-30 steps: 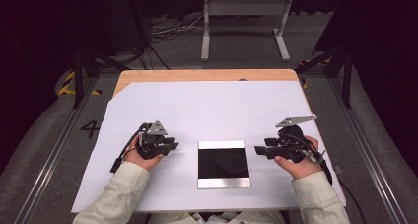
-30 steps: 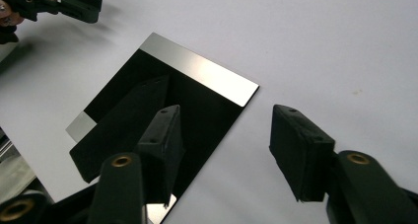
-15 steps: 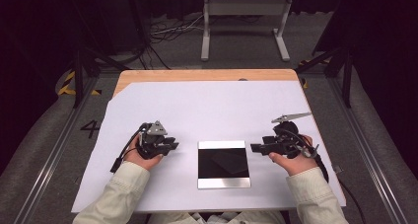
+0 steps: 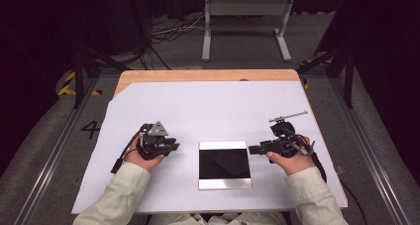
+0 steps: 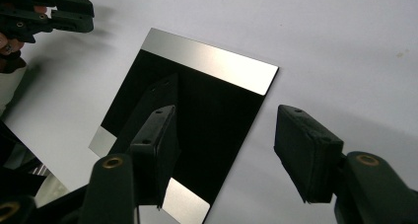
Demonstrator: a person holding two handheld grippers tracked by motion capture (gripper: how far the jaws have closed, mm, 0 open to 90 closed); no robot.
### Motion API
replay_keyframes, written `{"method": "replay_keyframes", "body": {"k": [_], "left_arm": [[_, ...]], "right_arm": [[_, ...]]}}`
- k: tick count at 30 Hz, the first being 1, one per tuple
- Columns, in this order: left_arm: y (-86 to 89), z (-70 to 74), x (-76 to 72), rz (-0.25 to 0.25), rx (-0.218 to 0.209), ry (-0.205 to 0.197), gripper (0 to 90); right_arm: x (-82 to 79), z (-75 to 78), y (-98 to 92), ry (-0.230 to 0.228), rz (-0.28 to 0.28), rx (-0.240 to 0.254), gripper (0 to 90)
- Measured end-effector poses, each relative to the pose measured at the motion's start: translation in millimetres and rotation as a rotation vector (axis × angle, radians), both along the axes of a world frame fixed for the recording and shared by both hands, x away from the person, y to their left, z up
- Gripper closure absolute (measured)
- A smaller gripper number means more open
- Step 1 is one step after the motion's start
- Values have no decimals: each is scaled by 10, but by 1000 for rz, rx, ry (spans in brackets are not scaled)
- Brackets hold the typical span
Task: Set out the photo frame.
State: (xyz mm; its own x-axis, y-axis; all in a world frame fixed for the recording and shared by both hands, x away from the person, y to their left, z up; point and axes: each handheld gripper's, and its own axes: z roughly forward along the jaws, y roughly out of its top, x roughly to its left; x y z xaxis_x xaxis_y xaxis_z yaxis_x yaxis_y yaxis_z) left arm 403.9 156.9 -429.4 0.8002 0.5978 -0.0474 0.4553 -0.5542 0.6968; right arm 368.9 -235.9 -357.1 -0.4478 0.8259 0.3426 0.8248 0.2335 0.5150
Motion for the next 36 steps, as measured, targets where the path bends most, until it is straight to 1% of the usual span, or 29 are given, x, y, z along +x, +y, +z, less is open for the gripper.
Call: {"method": "replay_keyframes", "body": {"k": [2,3,6,7,10,12,15,17,20,23,25,27,29,33,36], "left_arm": [[0,-1,-1,1,-1,-1,727],[-1,-1,0,-1,1,0,727],[-2,1,-1,-2,1,-1,727],[-2,1,-2,0,2,-1,727],[1,2,-2,1,1,-1,727],[2,4,-1,1,2,-3,727],[2,4,-2,0,1,-2,727],[2,4,-2,0,0,-1,726],[5,7,-2,0,0,0,726],[6,8,-2,0,0,-1,726],[6,7,-2,0,-1,0,725],[6,8,-2,-1,-2,0,725],[7,9,-2,-1,-2,0,724],[7,9,-3,-1,-2,0,723],[6,9,-2,-2,-2,0,722]], "right_arm": [[4,-8,5,4,-1,2,427],[7,-18,6,10,-3,1,454],[10,-29,8,13,-2,9,460],[11,-36,11,17,-4,15,439],[9,-34,13,15,-20,10,417],[1,-28,9,15,-26,29,418],[-10,-31,14,20,-25,50,451],[-13,-52,27,36,-12,70,458],[-19,-89,58,46,-4,76,461],[-22,-120,78,62,-3,97,452],[-22,-144,84,92,-15,130,443],[-22,-166,84,111,-27,156,433],[-22,-189,88,130,-28,173,427],[-32,-204,110,145,-23,177,426],[-44,-220,137,162,-19,190,426]]}}
